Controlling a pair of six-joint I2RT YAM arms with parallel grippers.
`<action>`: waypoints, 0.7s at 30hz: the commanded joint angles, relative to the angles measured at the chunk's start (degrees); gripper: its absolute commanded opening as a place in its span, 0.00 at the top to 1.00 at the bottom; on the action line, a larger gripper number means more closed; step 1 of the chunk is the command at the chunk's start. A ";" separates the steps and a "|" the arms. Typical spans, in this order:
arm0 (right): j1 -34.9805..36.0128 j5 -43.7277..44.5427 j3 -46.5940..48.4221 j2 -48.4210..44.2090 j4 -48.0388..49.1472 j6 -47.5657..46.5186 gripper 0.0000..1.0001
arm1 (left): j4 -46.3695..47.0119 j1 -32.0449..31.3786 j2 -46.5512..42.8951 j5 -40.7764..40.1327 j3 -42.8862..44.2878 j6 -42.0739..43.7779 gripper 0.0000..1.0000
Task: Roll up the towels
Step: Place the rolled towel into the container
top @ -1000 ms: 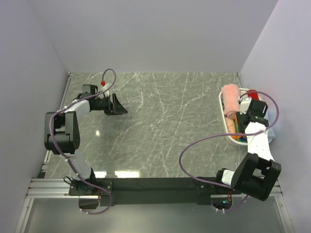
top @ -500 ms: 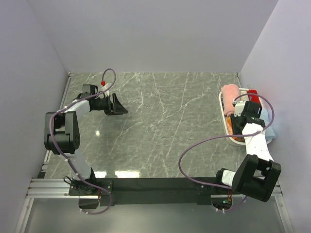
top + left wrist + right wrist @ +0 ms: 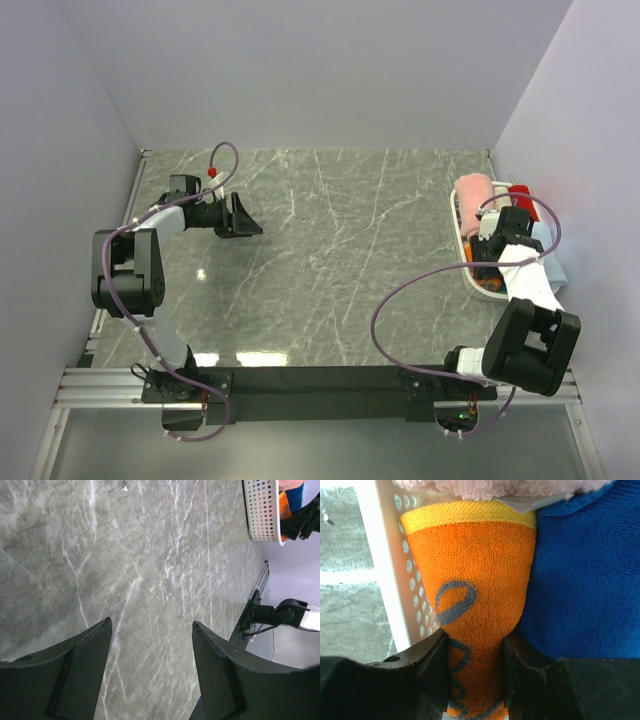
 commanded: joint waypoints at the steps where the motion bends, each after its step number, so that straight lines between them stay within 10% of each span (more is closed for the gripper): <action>1: 0.08 -1.59 2.98 -1.17 -3.06 2.13 0.65 | -0.40 0.61 -1.14 1.37 1.01 1.37 0.30; 10: -0.18 -0.53 8.70 -4.86 -7.99 0.46 0.28 | -3.66 1.14 -1.40 1.02 3.12 2.78 0.28; 21: 0.69 -9.30 17.83 -8.38 -17.91 0.80 0.24 | -6.99 2.46 -3.86 1.55 5.22 4.71 0.27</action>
